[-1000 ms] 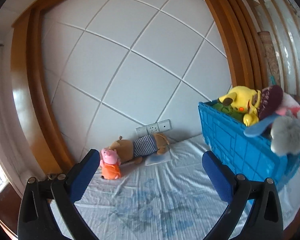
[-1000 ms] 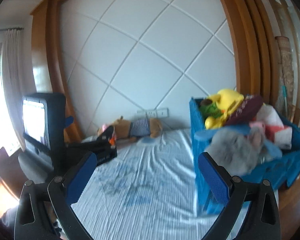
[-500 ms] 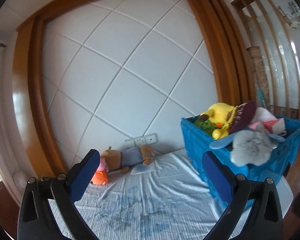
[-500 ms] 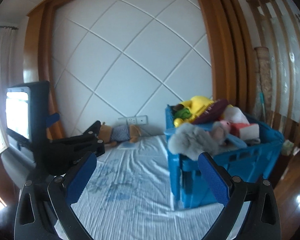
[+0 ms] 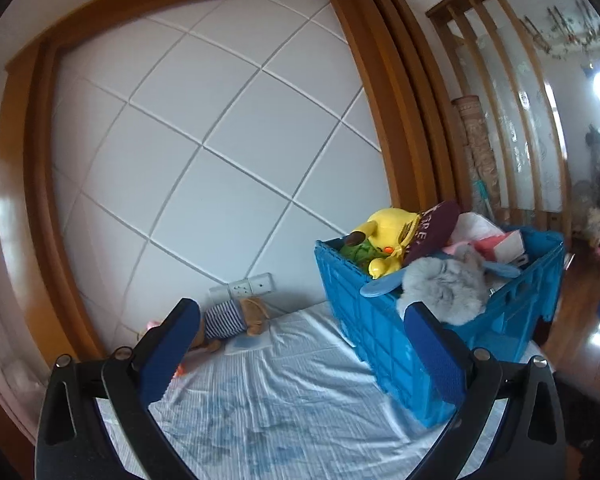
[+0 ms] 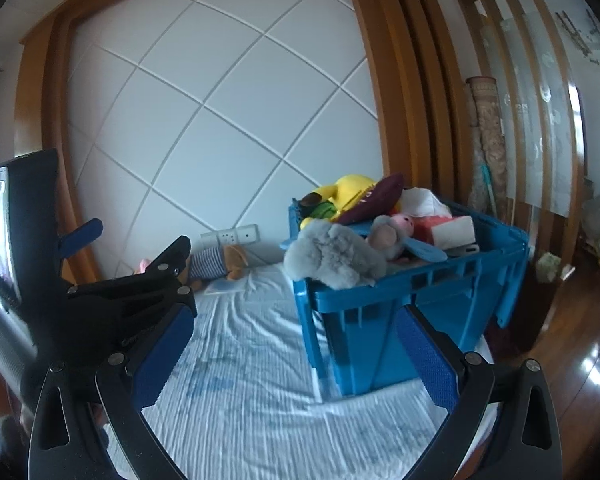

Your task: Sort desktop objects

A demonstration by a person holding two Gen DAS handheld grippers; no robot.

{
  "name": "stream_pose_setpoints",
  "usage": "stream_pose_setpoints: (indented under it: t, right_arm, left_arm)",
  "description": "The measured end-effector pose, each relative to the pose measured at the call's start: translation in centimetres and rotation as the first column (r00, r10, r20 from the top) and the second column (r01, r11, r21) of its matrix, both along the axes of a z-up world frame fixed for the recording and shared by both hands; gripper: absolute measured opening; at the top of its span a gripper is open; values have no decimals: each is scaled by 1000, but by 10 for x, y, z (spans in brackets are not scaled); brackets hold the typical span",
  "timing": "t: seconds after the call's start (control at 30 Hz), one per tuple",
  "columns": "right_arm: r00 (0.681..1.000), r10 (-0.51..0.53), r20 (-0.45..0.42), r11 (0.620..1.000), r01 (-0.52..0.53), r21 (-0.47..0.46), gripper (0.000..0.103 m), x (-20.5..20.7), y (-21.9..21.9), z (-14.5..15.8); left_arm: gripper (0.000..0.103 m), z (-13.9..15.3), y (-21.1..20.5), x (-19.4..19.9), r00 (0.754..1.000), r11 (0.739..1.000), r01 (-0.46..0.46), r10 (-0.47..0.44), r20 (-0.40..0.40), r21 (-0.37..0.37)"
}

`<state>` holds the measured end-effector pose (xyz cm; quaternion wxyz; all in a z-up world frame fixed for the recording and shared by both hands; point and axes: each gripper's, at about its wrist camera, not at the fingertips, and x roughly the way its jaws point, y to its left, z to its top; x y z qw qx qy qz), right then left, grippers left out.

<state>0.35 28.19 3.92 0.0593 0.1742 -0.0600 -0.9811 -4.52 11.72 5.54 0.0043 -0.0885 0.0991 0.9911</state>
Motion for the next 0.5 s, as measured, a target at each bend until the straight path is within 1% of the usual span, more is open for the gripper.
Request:
stream_pose_setpoints:
  t: [0.17,0.3,0.33,0.43,0.5]
  right_arm:
    - [1000,8,-2,1000,-8,8,103,0,2,1]
    - [1000,-11,-14,1000,12,12,103,4,11,3]
    - [1000,-17,-15,1000,17,5,103,4,15,4]
    - [999,-36,-17,999,36,-6,103,3,22,6]
    - [999,-49,-17,999,49,-1,103,3,25,7]
  left_arm:
    - [103,0,-2,-10,998,998,-53,52,43,17]
    - [103,-1,2,-12,986,985,-166,167,20,-37]
    - [103,-1,2,-13,986,985,-167,168,21,-38]
    - [103,3,-4,-14,995,995,-94,93,47,29]
    - [103,5,-10,-14,997,996,-40,35,62,74]
